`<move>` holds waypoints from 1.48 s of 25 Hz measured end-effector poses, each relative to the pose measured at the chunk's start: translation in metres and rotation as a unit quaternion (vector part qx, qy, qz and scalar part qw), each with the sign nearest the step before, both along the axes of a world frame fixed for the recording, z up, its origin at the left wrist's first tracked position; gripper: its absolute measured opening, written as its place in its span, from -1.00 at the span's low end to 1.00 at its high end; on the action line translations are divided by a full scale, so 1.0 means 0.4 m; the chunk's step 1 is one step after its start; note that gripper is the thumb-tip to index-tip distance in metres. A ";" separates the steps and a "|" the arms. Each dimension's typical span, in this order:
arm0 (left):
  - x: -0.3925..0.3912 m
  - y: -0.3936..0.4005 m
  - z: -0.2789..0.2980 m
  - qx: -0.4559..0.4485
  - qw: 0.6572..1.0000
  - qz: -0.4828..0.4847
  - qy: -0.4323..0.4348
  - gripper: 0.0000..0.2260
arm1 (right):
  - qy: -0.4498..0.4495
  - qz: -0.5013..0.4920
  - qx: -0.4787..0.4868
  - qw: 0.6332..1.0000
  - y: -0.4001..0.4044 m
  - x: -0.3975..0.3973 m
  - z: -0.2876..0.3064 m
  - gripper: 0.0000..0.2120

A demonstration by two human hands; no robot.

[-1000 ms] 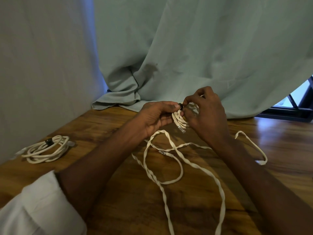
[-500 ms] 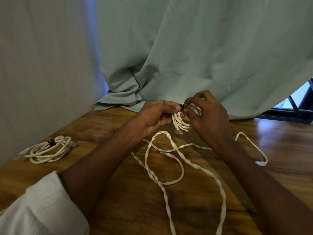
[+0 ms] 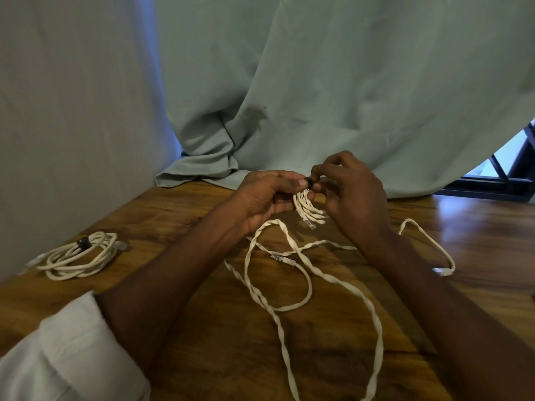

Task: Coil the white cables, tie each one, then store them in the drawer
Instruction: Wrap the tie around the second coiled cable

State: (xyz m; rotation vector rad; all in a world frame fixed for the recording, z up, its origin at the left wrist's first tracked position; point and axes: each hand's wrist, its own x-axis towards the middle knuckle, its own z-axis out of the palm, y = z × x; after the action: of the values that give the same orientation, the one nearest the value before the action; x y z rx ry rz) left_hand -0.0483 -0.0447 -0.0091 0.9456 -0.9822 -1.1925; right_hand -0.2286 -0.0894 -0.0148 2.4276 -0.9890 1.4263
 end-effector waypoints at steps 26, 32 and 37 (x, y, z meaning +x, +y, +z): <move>-0.001 0.010 0.012 0.006 1.000 -0.029 0.008 -0.74 | -0.289 0.187 0.341 0.875 0.036 0.007 0.033 -0.86; 0.006 -0.002 0.009 0.027 0.998 0.005 0.062 -0.74 | -0.080 -0.019 0.039 0.996 0.015 0.016 0.004 -0.88; 0.001 -0.001 0.009 0.023 0.998 0.003 0.064 -0.74 | -0.081 -0.022 0.030 0.996 0.017 0.019 -0.006 -0.83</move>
State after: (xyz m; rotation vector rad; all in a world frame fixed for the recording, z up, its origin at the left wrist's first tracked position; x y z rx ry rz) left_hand -0.0479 -0.0453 -0.0056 0.8967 -0.8530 -1.2603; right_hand -0.2209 -0.0827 -0.0173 2.3448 -1.1287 1.6207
